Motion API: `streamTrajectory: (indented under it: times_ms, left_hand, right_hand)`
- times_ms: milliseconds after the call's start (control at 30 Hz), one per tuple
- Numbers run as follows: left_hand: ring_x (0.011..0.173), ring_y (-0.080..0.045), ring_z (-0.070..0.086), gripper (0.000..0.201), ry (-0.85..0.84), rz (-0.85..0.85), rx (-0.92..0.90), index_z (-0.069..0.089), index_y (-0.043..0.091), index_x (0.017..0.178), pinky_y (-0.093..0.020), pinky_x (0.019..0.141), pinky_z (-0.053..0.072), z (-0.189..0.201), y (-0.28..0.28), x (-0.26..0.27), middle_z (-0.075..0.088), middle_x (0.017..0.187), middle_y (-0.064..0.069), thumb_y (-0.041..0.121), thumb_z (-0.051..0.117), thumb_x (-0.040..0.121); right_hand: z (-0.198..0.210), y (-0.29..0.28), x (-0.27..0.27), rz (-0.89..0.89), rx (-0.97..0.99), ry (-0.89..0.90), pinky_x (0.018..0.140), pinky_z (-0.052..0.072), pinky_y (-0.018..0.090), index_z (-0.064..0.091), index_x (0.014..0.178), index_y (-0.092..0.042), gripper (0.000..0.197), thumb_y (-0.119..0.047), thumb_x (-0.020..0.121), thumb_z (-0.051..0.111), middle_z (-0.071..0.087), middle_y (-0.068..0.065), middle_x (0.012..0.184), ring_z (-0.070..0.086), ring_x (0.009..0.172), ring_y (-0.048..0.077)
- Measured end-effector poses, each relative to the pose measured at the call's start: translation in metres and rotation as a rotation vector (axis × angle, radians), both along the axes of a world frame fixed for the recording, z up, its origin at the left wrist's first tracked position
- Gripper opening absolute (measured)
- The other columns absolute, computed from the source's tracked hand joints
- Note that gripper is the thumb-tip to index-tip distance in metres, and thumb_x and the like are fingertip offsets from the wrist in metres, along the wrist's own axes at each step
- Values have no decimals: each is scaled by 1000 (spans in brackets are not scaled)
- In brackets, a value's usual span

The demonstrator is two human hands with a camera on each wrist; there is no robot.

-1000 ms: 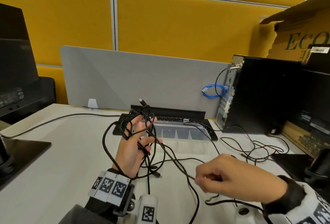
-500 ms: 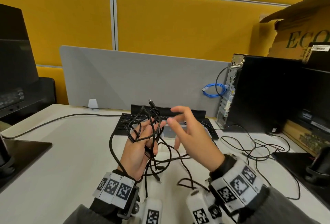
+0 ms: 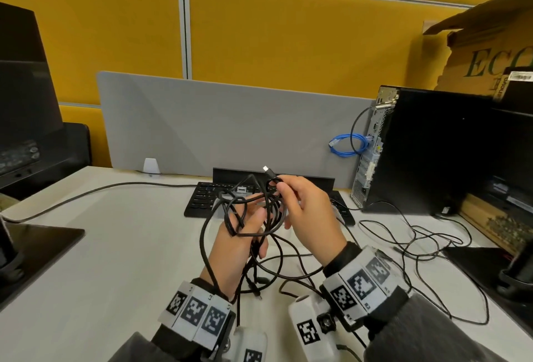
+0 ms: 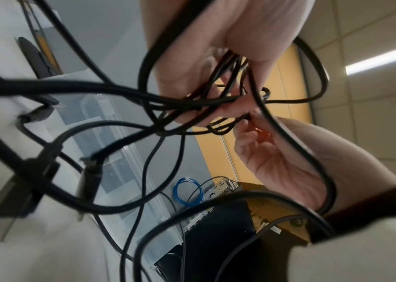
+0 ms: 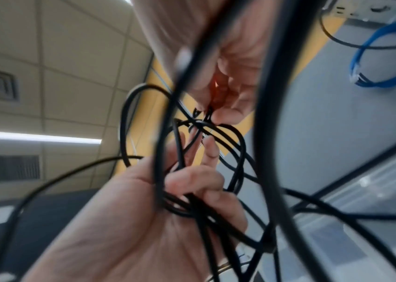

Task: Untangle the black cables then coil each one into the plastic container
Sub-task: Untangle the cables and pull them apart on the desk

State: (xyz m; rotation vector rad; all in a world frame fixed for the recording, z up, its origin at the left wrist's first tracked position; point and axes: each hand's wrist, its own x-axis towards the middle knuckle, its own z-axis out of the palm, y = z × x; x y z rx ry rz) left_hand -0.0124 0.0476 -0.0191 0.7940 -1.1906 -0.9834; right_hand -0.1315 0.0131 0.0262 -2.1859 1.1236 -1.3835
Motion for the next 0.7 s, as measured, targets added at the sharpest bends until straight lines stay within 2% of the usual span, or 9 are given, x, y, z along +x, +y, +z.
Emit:
streamTrajectory:
  times_ms: [67,167,267,400,467,533,567,633,700]
  left_hand:
    - [42,-12,44,25,-15,26,-19,57,26,115,-23,45,39,0,0,-3,62,78,0,16,45,95]
    - [42,-14,45,23,-3,96,15,53,33,111,-24,42,41,-1,-3,-5,60,75,-7,19,50,92]
    - [43,-21,42,16,-33,128,37,62,21,101,-26,42,40,-5,-6,-2,56,63,-9,17,48,95]
    - [42,-21,41,26,-31,189,66,62,10,90,-22,36,36,-9,-9,1,53,58,-13,29,47,94]
    - [40,-19,42,29,-47,236,51,62,10,86,-22,36,35,-9,-10,1,51,56,-16,32,46,94]
    - [38,-15,42,28,-70,279,21,64,20,77,-22,37,35,-8,-10,0,49,51,-9,30,45,96]
    - [37,-12,42,29,-61,291,13,64,23,75,-22,37,35,-7,-10,0,49,50,-4,28,45,96]
    - [39,-7,43,28,-21,304,10,64,23,77,-21,37,37,-6,-9,0,51,53,-1,24,44,97]
    - [39,-9,43,26,-2,291,22,61,19,79,-23,39,37,-5,-7,0,51,53,-4,23,43,97]
  right_hand:
    - [5,-1,1,-67,-35,245,70,37,9,57,122,-14,30,-17,99,39,48,-1,94,45,81,7]
    - [9,-1,1,-102,-45,602,65,32,9,44,135,-22,36,-19,101,33,35,-3,97,36,83,7]
    - [9,3,-1,-4,-75,502,68,34,3,47,133,-19,35,-17,100,36,43,-4,96,42,82,7]
    - [8,10,-5,114,21,262,67,43,9,52,107,-10,16,-19,94,52,53,-9,76,51,66,-3]
    - [8,13,-4,53,7,284,66,45,14,52,100,-11,14,-23,94,51,55,-9,76,52,68,0]
    - [8,16,-1,-47,-27,417,71,47,25,50,98,-12,18,-29,97,44,57,-3,84,55,77,11]
    - [6,17,2,-110,-72,501,68,46,29,49,98,-13,21,-32,98,40,54,-3,84,55,77,15]
    - [0,18,7,-241,-283,579,54,38,26,49,89,-13,25,-32,99,34,45,-5,72,48,63,15]
    - [-7,21,9,-256,-401,488,43,33,22,50,76,-14,26,-29,92,36,42,-7,61,43,50,12]
